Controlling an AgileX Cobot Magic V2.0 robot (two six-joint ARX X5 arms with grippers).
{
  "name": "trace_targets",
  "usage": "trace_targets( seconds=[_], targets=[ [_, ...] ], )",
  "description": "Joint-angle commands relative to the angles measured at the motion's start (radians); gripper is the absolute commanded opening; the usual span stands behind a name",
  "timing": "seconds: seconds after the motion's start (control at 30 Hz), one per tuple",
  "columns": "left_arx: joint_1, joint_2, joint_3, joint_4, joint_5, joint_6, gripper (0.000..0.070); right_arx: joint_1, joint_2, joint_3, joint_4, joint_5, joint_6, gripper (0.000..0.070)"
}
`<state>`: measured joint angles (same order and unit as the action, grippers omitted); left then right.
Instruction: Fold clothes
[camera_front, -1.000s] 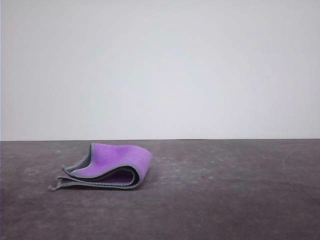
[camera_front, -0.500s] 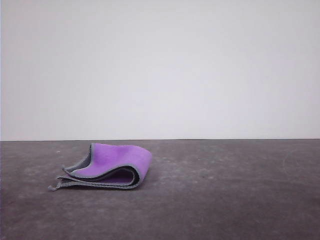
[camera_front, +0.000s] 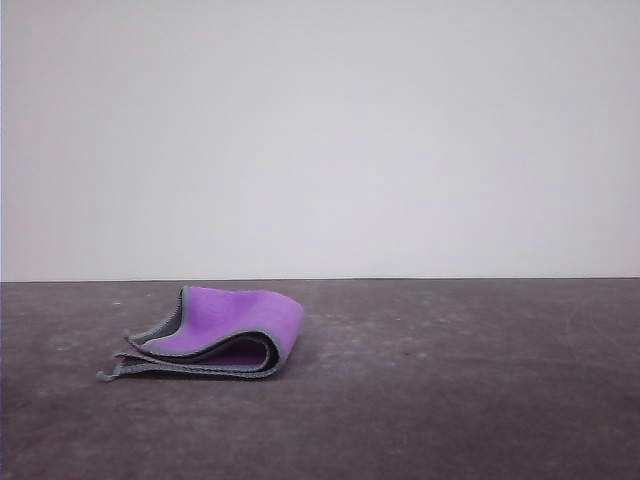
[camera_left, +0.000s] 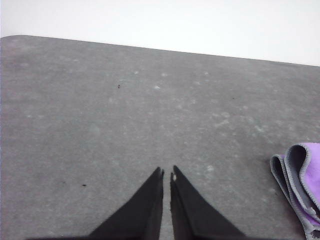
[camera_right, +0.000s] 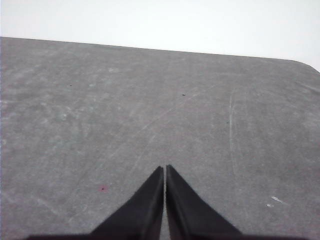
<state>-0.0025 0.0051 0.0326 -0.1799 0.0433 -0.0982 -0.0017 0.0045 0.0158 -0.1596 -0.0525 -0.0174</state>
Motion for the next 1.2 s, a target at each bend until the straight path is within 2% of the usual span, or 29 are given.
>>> trace_targets(
  seconds=[0.0,1.17],
  targets=[
    [-0.001,-0.002,-0.020,-0.005,0.001,-0.004,0.0017,0.000,-0.001,-0.004,0.011,0.001,0.016,0.0004],
    [-0.001,-0.002,-0.020,-0.005,0.001,-0.004,0.0017,0.000,-0.001,-0.004,0.011,0.001,0.016,0.0004]
  ],
)
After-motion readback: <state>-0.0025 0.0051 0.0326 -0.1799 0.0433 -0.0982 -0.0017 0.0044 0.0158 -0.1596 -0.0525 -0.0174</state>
